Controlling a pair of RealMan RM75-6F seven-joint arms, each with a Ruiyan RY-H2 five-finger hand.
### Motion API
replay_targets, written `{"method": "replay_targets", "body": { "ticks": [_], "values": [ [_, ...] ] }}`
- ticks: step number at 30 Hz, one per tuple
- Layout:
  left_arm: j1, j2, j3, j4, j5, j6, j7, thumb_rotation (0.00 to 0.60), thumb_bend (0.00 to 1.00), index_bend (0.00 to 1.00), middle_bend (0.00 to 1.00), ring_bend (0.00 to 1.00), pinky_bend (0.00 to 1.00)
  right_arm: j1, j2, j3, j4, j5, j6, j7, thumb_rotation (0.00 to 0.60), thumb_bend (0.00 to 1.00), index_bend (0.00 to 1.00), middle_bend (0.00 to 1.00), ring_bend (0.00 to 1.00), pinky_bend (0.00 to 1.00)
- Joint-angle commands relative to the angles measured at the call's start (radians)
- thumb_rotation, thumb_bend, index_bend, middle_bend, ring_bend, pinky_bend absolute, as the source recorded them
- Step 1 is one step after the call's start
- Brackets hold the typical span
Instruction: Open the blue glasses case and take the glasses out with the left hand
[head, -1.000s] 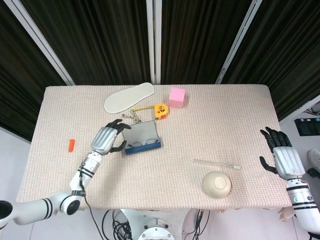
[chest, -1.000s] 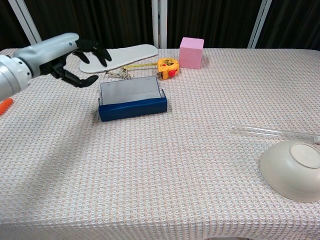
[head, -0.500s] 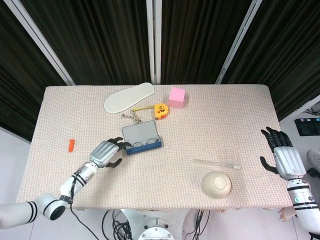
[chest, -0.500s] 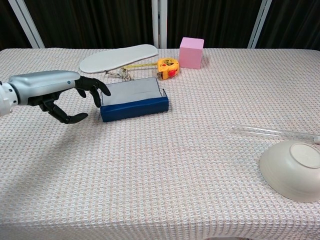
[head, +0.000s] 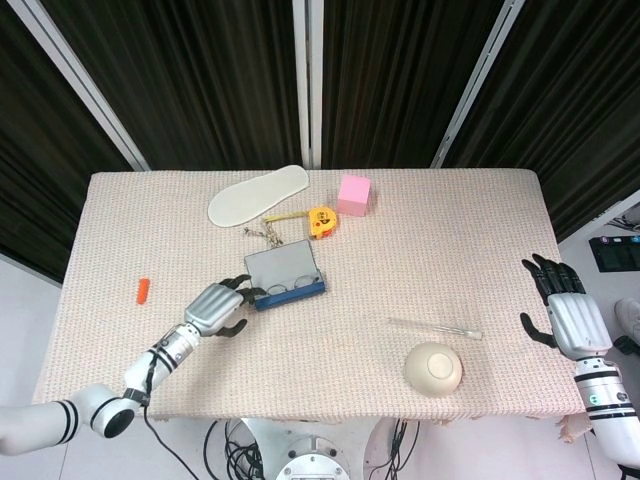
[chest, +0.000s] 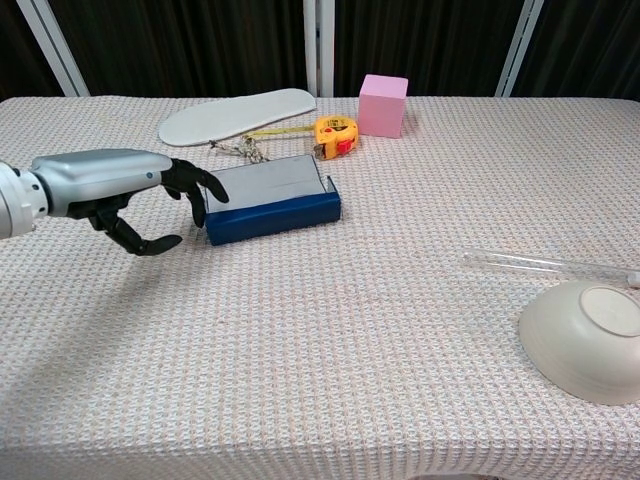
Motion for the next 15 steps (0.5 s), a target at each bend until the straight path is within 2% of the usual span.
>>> {"method": "replay_targets", "body": {
  "ticks": [1,11,15],
  "values": [
    [-0.009,0.013,0.009,-0.023,-0.011,-0.039,0.015,0.600,0.44,0.17,0.27,0.02,0.20,0.000,0.002,0.001,0.000,0.001,0.000,0.003,0.600,0.34,0.00,0.00,0.00,0.00],
    [0.013,0.066,0.042,-0.159,0.000,-0.029,0.104,0.600,0.44,0.14,0.38,0.03,0.21,0.000,0.003,-0.001,-0.001,-0.005,0.001,0.010,0.600,0.34,0.00,0.00,0.00,0.00],
    [0.031,0.088,0.062,-0.214,0.000,-0.021,0.135,0.600,0.44,0.12,0.39,0.05,0.23,0.000,0.003,-0.003,-0.003,-0.008,0.001,0.008,0.600,0.34,0.00,0.00,0.00,0.00]
  ]
}}
